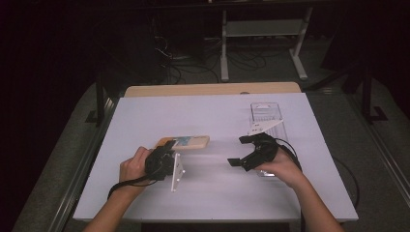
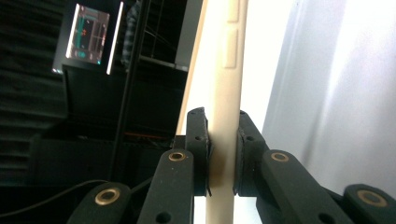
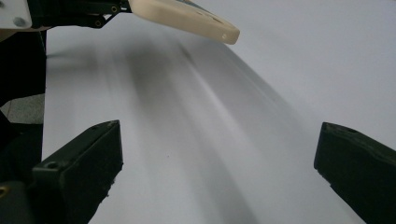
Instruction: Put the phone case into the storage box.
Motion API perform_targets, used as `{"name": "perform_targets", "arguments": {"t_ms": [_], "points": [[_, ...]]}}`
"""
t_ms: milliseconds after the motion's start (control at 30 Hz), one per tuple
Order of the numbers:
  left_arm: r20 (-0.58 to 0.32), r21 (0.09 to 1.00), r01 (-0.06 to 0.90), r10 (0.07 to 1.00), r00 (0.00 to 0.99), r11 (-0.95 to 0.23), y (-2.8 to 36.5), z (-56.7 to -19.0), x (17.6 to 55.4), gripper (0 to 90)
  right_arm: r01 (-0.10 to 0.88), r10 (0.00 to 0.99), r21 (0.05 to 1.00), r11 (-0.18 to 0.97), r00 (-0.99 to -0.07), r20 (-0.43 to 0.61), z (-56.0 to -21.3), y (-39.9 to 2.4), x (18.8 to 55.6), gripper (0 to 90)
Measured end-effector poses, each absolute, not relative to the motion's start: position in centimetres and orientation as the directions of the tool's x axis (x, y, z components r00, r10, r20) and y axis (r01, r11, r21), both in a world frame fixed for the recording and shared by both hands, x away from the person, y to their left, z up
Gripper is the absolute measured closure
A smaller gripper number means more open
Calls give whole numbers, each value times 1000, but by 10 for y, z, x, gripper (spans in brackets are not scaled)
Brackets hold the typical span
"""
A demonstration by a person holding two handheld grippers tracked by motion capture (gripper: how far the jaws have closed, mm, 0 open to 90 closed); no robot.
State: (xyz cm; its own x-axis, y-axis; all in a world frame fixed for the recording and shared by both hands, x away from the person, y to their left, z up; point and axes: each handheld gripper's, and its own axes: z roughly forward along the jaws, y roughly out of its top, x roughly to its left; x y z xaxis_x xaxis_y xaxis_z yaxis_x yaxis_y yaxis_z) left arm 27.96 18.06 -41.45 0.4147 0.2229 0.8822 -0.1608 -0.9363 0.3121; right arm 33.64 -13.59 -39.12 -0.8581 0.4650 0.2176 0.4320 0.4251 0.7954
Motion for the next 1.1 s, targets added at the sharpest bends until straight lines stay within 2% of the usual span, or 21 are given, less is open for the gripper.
{"name": "perform_targets", "arguments": {"t_ms": [467, 667, 1100], "points": [[787, 457, -65, 369, 495, -887, 180, -407, 286, 793, 444, 475, 793, 418, -850, 226, -391, -136, 337, 8], [747, 487, -20, 404, 529, -873, 182, -401, 289, 793, 447, 477, 792, 415, -848, 229, -391, -137, 337, 8], [538, 668, 123, 590, 602, -734, 189, -394, 298, 793, 452, 484, 791, 412, -844, 230, -391, -136, 338, 8]]}}
